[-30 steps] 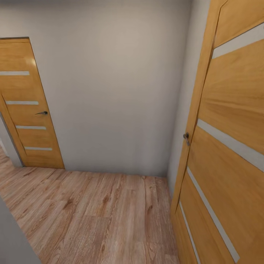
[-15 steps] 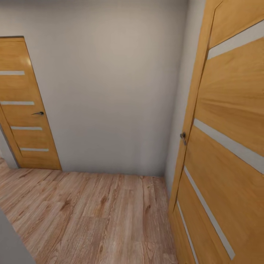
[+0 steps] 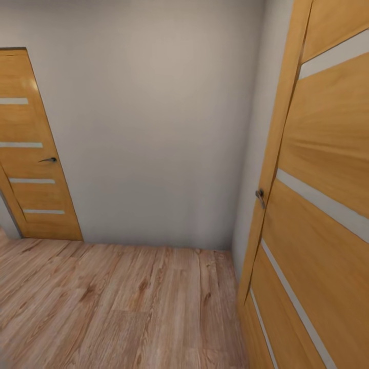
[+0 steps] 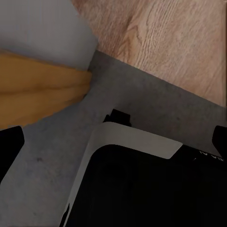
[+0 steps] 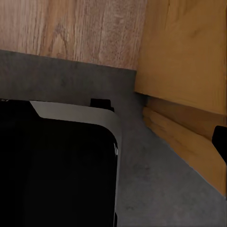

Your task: Move the two storage containers from the living room to the garage. In the garage, place one container on the floor and stack the other container on top of it (either order is fine).

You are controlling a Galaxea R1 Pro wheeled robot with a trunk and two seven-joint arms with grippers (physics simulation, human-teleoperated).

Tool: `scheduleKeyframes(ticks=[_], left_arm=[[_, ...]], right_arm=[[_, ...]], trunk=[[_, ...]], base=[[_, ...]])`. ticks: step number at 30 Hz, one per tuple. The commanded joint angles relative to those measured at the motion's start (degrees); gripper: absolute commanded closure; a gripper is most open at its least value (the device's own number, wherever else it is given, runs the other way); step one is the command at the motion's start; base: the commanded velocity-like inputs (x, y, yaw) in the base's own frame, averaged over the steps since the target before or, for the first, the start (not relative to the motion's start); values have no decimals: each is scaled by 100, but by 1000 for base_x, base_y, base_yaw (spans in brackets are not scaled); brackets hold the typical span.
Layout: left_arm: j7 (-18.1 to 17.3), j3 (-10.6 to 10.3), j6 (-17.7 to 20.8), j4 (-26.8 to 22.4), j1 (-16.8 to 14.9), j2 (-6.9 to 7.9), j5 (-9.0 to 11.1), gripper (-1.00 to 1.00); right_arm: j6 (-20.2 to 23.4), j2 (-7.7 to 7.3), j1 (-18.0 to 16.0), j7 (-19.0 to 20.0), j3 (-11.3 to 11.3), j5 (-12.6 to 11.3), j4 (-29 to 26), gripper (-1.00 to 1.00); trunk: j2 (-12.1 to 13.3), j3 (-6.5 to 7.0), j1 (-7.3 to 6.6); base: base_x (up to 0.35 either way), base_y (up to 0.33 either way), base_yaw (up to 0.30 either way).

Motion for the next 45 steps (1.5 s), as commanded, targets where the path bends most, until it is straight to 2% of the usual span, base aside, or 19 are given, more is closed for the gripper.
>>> scheduleKeyframes(ticks=[1, 45], left_arm=[[14, -49, -13, 1, -3, -1, 44, -100], [14, -47, -13, 1, -3, 0, 44, -100]], right_arm=[[-34, 2, -8, -3, 52, -54, 18, -100], [-26, 2, -8, -3, 78, -73, 18, -100]], trunk=[[-4, -7, 3], [-4, -7, 3]], base=[[314, 0, 0], [315, 0, 0]])
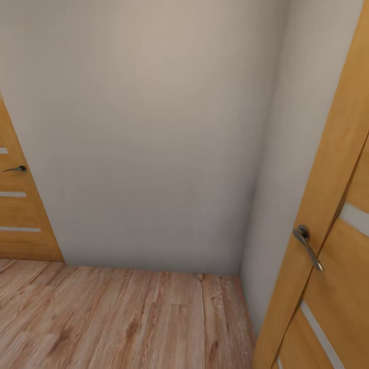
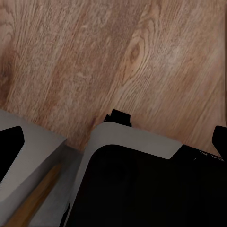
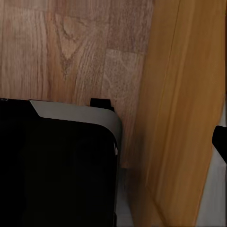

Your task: Move the two storage containers from the living room to the garage. In the garage, place one container on the floor and stack the other container on top of it (either order is fine).

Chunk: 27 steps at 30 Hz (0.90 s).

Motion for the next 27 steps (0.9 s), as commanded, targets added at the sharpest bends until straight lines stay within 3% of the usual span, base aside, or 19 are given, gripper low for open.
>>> scheduleKeyframes(ticks=[1, 12, 27], left_arm=[[14, -49, -13, 1, -3, -1, 44, -100], [14, -49, -13, 1, -3, -1, 44, -100], [14, -50, -13, 1, -3, -1, 44, -100]], right_arm=[[-33, 6, -8, -4, 45, -57, 18, -100], [-41, 11, -8, -11, 14, -61, 18, -100], [-50, 11, -8, -12, 10, -52, 18, -100]], trunk=[[-4, -7, 3], [-4, -7, 3], [-4, -7, 3]], base=[[294, 0, 0], [289, 0, 25], [259, 0, 253]])
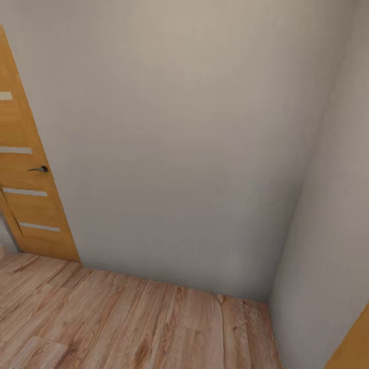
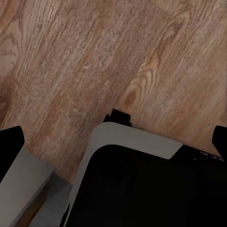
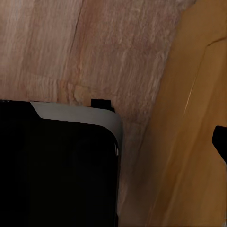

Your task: Move the two storage containers from the living room to the garage. In the garage, place one container on the floor and stack the other container on top of it (either order is fine).

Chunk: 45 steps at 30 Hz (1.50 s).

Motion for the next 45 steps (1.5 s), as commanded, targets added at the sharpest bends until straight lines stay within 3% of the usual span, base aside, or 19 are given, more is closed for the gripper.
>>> scheduleKeyframes(ticks=[1, 45], left_arm=[[14, -47, -13, 3, -4, -1, 44, -100], [15, -46, -13, 3, -4, -2, 44, -100]], right_arm=[[-35, 2, -7, -3, 49, -54, 18, -100], [-28, 2, -7, -3, 75, -35, 18, -100]], trunk=[[-4, -7, 3], [-4, -7, 3]], base=[[246, 0, 268], [219, 0, 268]])
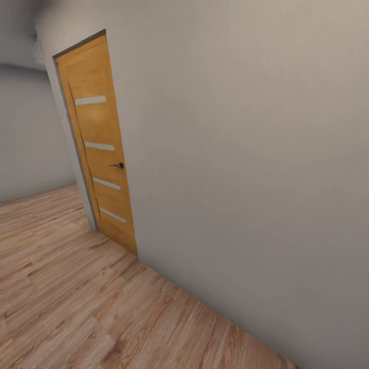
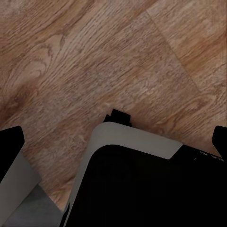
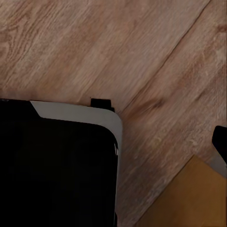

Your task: Move the two storage containers from the living room to the garage. In the garage, place one container on the floor and stack the other container on top of it (either order is fine).

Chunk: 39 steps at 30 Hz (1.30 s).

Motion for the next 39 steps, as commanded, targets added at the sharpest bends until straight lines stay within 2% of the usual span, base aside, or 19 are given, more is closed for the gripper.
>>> scheduleKeyframes(ticks=[1, 28, 39], left_arm=[[14, -49, -13, 3, -4, -1, 44, -100], [19, -49, -13, 3, -4, -1, 44, -100], [18, -47, -13, 3, -4, -1, 44, -100]], right_arm=[[-35, 2, -7, -3, 54, -54, 18, -100], [-34, -7, -7, -2, 32, -73, 18, -100], [-34, -7, -7, -2, 38, -74, 18, -100]], trunk=[[-4, -7, 2], [-4, -7, 2], [-4, -7, 2]], base=[[200, 0, 268], [176, 0, 268], [52, 0, 268]])
